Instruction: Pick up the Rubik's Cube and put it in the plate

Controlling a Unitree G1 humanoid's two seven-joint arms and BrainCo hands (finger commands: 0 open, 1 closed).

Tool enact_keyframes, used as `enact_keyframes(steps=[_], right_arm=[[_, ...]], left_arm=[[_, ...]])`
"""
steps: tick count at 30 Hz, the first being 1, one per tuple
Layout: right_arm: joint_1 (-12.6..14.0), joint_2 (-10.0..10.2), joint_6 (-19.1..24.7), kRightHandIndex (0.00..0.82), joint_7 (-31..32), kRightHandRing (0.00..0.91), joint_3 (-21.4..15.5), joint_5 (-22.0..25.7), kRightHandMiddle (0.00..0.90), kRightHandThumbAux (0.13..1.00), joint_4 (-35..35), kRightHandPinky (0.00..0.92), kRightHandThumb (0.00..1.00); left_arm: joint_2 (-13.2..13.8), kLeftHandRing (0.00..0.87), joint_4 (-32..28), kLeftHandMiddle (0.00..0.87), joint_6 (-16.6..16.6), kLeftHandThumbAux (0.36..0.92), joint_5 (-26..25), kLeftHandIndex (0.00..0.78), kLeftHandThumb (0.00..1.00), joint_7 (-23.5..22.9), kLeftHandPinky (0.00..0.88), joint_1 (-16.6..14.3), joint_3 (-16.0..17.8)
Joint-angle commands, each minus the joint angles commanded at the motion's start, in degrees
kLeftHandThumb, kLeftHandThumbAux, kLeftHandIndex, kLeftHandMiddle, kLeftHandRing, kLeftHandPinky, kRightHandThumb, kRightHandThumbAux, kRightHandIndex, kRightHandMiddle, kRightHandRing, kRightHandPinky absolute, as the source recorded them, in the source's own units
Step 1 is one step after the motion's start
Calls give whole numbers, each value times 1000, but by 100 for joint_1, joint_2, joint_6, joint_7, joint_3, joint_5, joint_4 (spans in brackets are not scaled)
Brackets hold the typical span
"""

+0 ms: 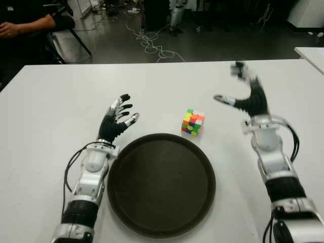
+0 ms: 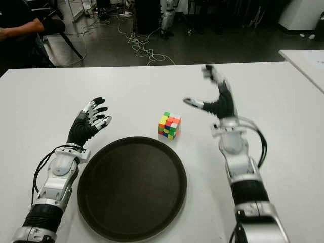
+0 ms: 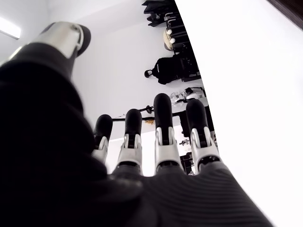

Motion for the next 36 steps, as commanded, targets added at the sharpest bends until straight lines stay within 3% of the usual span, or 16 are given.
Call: enact_keyframes(steps=[4, 6, 8, 13, 20, 28, 36], right_arm=[[-570, -231, -214, 81, -928, 88, 396, -979, 121, 771, 856, 43, 8], [-654, -363, -93, 45, -1190, 46, 603, -1408, 68, 742, 956, 22, 4], [-585, -486, 73, 18, -993, 18, 779, -1585, 27, 700, 844, 8, 1], [-450, -546, 307, 2, -391, 3, 1004, -1453, 4, 644, 746, 1, 0], [-293, -547, 615, 0, 162, 0, 1147, -1245, 0, 644, 670, 0, 0], [-230, -607, 1372, 0, 1053, 0, 1308, -1193, 0, 616, 314, 9, 0], [-212, -885, 1752, 0, 1912, 0, 1612, -1352, 0, 604, -20, 19, 0]], left_arm=[[0, 144, 4, 117, -7, 710, -6, 80, 213, 4, 185, -5, 9], [-4, 146, 13, 117, -17, 708, -3, 80, 215, 12, 190, -8, 9], [-3, 152, 26, 120, -26, 703, 0, 82, 215, 17, 197, -14, 11], [13, 159, 22, 127, -32, 692, 4, 83, 202, 5, 201, -7, 17], [3, 162, 16, 131, -44, 694, -36, 90, 207, -22, 200, -3, 28], [-18, 157, -37, 129, -43, 692, -87, 93, 207, -38, 199, 12, 33], [-17, 154, -86, 126, -38, 687, -21, 94, 197, 38, 200, 21, 0]])
